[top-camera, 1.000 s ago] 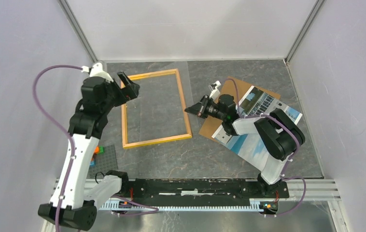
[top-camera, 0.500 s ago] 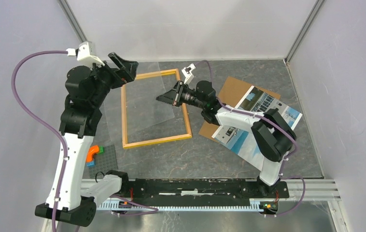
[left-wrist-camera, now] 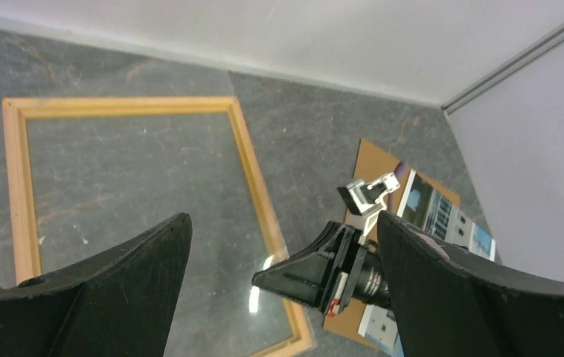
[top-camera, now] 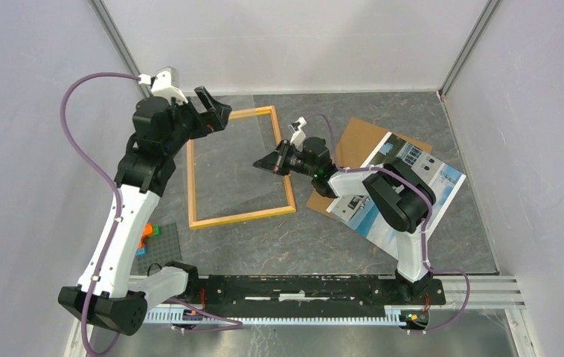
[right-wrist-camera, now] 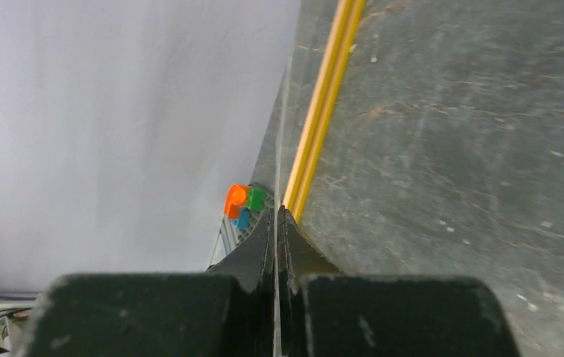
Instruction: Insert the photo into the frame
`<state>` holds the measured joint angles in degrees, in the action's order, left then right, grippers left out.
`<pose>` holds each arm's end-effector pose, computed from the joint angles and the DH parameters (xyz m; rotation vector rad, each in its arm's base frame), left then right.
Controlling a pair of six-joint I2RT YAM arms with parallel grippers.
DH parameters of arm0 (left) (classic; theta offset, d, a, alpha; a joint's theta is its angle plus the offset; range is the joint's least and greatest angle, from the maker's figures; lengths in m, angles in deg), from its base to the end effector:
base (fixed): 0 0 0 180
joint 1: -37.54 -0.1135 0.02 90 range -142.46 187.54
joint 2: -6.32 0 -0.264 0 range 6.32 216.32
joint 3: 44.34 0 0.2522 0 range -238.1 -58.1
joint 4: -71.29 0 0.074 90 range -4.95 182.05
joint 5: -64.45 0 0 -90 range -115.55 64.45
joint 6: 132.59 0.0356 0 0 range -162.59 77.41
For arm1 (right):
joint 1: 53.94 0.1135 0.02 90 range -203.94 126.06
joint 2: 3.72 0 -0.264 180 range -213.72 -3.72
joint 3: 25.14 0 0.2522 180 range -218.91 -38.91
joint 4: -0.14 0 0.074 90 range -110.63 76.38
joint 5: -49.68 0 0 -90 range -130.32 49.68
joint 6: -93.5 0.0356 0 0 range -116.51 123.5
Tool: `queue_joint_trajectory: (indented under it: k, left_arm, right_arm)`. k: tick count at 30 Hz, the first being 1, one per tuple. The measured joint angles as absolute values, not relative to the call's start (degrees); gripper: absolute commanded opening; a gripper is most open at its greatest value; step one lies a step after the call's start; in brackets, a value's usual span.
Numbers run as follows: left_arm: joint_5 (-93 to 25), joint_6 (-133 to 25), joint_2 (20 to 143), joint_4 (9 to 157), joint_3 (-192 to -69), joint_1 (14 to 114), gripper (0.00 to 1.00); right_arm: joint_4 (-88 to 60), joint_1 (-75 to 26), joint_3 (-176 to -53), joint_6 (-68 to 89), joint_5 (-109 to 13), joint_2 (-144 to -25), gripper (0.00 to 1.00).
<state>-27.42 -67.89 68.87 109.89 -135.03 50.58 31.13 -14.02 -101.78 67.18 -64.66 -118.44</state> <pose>0.2223 -0.0527 0.4468 -0.1662 1.7740 -0.5144 0.3239 0.2901 0.1846 0.0383 2.0033 1.6288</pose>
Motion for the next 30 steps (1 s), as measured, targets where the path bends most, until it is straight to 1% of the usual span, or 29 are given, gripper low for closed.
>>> queue_joint_trajectory:
  k: [3,13,30]
  left_arm:
    - [-27.8,-67.5,70.2,110.2,-133.2,50.8,1.00]
    - [-31.8,-67.4,71.2,110.2,-132.5,50.8,1.00]
    - [-34.8,-67.4,71.2,110.2,-132.5,50.8,1.00]
  right_arm:
    - [33.3,-15.2,-99.2,67.6,-64.4,-119.1,0.00]
    - [37.7,-16.5,-94.8,67.9,-63.5,-120.3,0.00]
    - [42.3,-16.6,-91.5,68.9,-63.2,-120.5,0.00]
